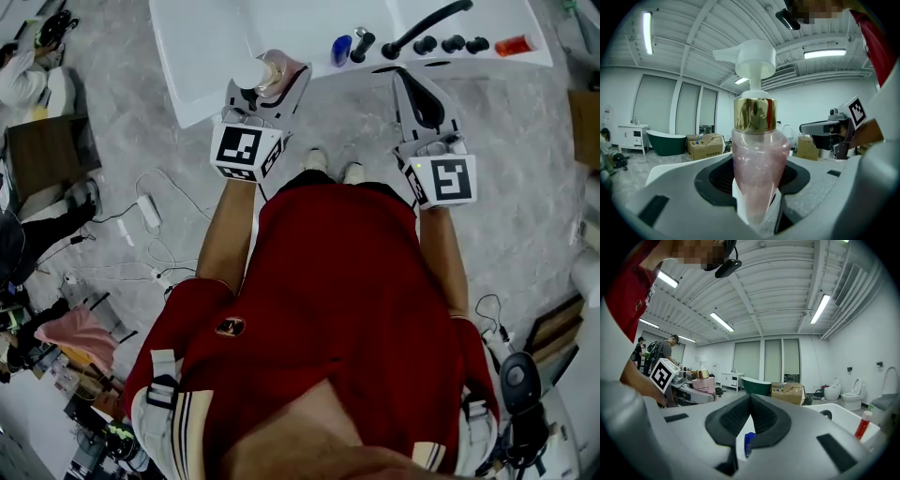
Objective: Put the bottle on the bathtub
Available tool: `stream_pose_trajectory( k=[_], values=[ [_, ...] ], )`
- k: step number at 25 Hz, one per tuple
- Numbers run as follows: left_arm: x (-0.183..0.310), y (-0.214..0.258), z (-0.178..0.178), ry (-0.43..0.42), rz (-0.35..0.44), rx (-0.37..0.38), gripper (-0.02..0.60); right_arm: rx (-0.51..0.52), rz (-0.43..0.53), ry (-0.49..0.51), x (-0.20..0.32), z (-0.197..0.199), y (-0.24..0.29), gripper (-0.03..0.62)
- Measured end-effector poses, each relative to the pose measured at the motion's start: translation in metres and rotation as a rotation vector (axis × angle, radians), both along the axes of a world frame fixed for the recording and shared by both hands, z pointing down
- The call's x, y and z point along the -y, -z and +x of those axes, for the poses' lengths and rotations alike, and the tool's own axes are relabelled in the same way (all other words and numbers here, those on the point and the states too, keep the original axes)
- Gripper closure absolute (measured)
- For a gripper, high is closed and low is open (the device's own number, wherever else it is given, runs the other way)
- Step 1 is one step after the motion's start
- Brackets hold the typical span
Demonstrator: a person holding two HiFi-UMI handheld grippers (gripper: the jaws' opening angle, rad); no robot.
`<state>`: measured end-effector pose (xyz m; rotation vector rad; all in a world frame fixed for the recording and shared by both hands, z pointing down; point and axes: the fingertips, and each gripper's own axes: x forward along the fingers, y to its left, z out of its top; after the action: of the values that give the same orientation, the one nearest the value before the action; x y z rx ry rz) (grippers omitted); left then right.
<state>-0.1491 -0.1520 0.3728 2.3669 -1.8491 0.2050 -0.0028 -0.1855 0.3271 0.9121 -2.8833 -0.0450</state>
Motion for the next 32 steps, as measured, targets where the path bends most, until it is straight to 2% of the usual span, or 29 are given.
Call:
stream_pose_trajectory(
  k=[20,32],
  values=[
    [0.057,-0.098,-0.013,-0.117,-0.116,0.013,0.354,-0.079,-0.048,-0.137,0.024,-0.004,-0.030,0.594],
    [0.087,-0.153,-0.011,-0.186,-0.169,0.015,0.353,-0.110,-0.086,-0.226,0.022,0.008,-0.051,0.594]
  ],
)
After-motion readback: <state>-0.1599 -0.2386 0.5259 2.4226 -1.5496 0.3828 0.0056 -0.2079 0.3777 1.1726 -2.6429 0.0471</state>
